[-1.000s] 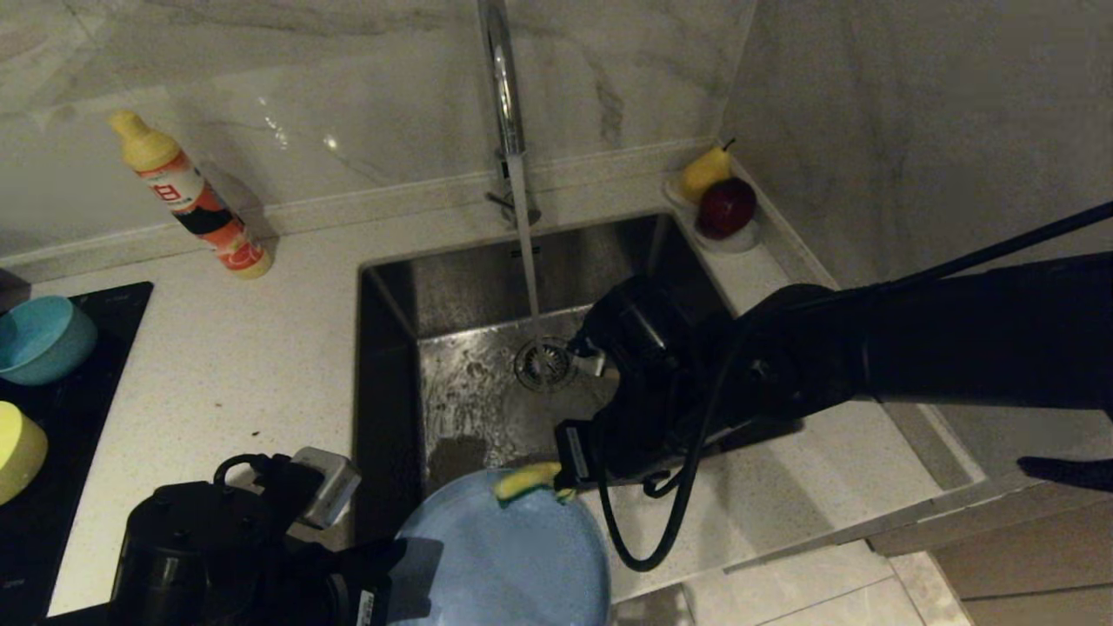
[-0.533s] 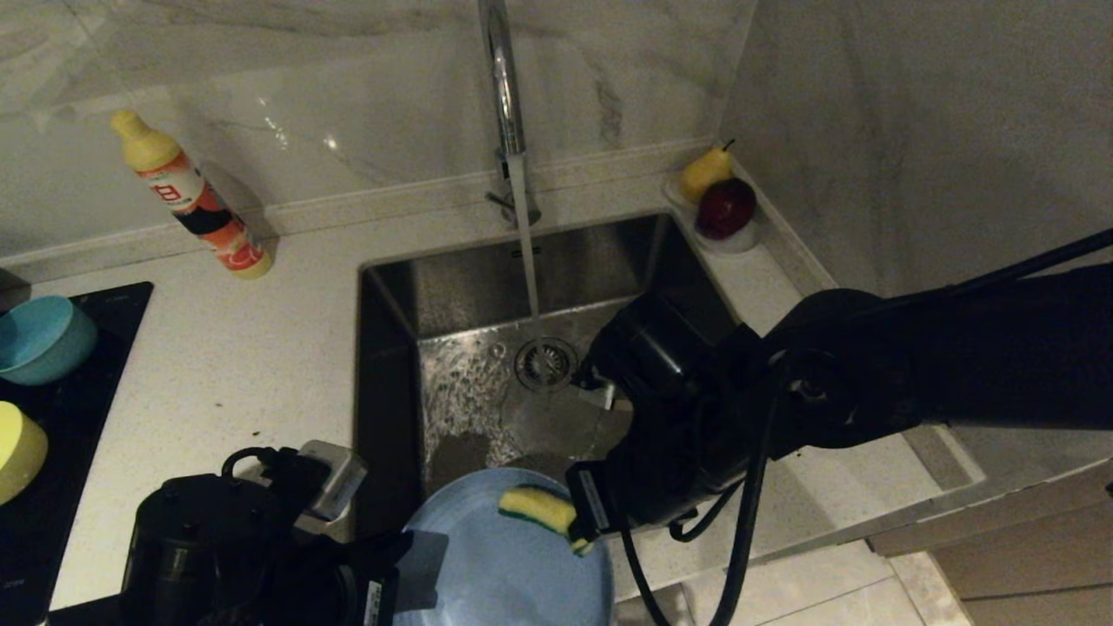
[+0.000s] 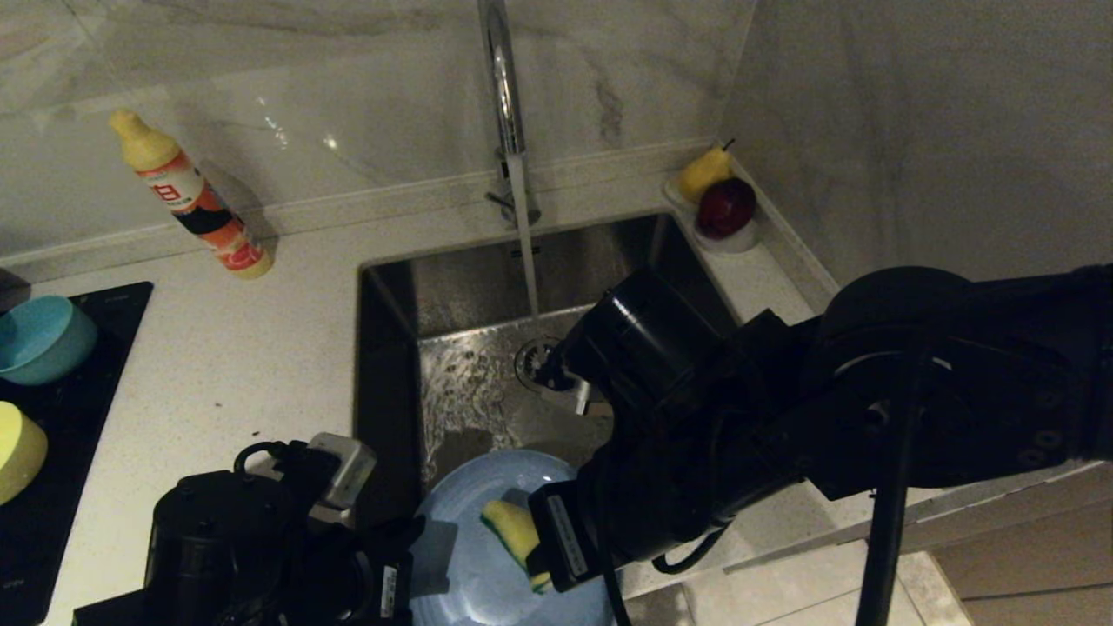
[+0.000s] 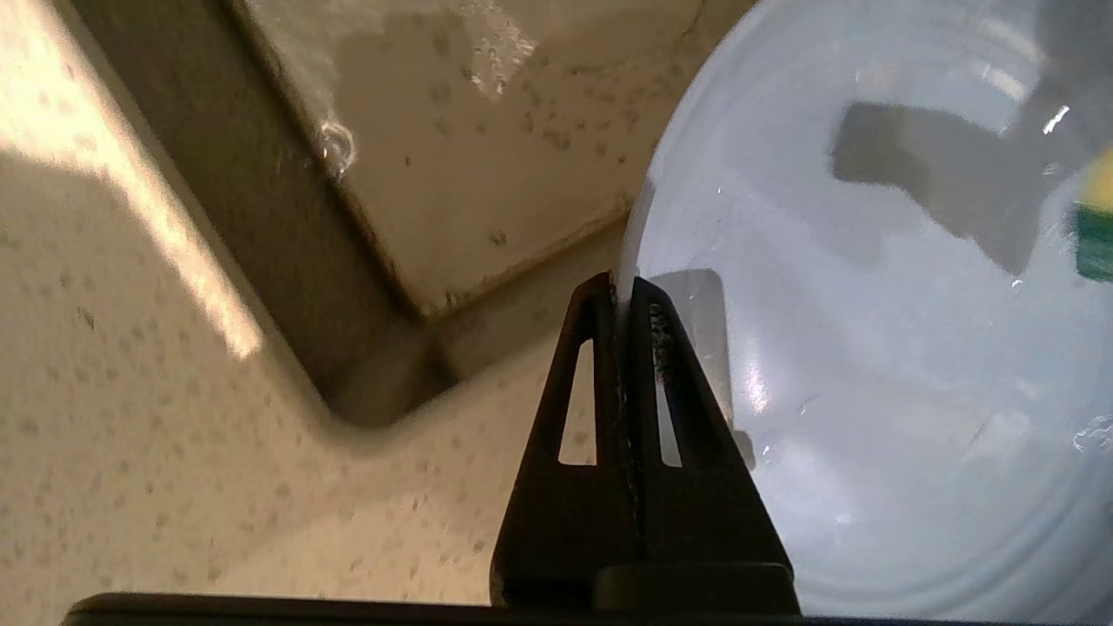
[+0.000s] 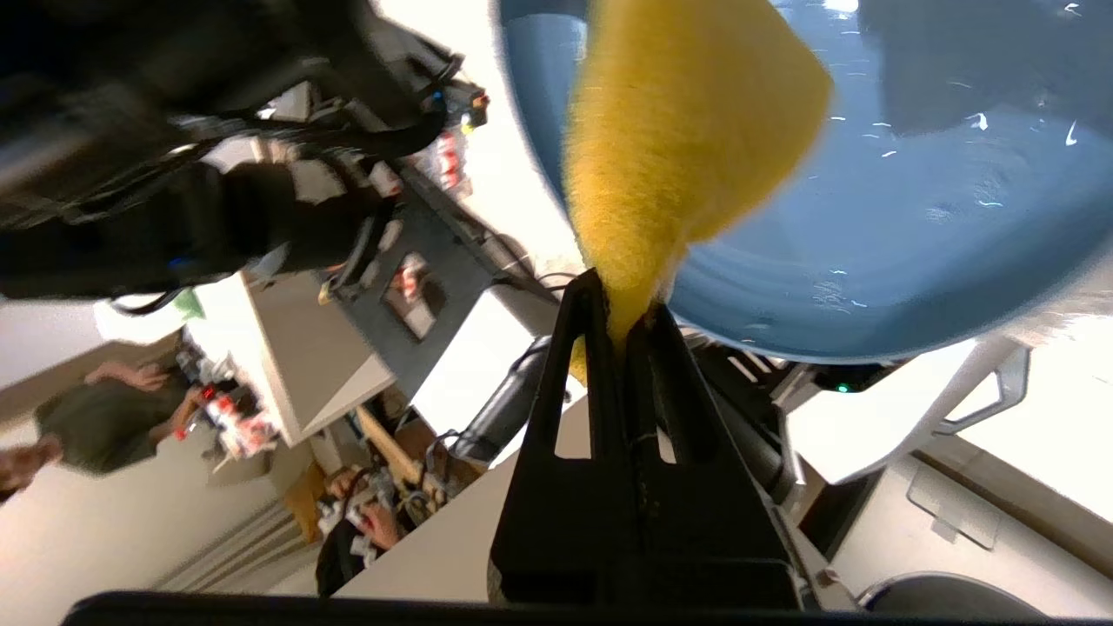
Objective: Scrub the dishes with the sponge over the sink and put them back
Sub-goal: Wipe the plate
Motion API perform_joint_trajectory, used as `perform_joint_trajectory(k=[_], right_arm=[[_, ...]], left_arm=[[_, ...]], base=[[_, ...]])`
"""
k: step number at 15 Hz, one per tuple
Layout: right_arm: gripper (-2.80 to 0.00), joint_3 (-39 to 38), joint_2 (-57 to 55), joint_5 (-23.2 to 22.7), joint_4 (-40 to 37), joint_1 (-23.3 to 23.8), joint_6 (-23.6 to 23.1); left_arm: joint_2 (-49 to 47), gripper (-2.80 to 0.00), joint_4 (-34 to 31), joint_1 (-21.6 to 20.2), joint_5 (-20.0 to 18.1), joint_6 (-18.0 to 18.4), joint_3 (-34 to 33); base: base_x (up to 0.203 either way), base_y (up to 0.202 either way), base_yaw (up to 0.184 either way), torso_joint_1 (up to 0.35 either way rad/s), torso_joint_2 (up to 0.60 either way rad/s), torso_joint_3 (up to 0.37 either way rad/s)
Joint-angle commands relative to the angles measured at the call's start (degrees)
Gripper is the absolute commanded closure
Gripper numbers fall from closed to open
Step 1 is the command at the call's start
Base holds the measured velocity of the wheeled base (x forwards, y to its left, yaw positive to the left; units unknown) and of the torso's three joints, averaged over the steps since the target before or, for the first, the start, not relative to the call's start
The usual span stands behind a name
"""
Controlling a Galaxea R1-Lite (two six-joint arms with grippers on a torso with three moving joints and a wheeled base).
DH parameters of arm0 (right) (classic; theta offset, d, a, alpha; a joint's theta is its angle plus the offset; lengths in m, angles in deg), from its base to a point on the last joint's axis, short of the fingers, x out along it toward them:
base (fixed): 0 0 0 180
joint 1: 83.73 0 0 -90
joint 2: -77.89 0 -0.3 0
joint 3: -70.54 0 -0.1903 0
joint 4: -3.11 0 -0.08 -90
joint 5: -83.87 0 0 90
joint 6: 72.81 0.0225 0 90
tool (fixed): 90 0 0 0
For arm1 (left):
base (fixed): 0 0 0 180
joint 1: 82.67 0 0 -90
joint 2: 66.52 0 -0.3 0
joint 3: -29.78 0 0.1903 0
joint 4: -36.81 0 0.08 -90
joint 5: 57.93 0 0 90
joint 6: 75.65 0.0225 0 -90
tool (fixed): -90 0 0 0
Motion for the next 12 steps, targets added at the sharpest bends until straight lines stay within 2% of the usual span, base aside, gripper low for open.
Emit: perform_joint_trajectory(k=[1, 8, 12], right_arm=[[0.0, 1.21, -1.97, -1.79, -0.11, -1.03, 0.26], [0.0, 8.97, -12.2, -3.17, -1.56, -0.96, 3.49], [0.0, 13.95, -15.91, -3.14, -6.44, -0.11, 5.08]], left_arm=[[-0.24, 0.0, 0.27, 0.0, 0.29, 0.22, -1.58], [0.49, 0.0, 0.44, -0.08, 0.46, 0.22, -2.51], [0.49, 0.0, 0.44, -0.44, 0.46, 0.22, -2.44]], base=[[0.0, 0.0, 0.0, 0.0, 0.0, 0.0], [0.0, 0.0, 0.0, 0.0, 0.0, 0.0], [0.0, 0.0, 0.0, 0.0, 0.0, 0.0]])
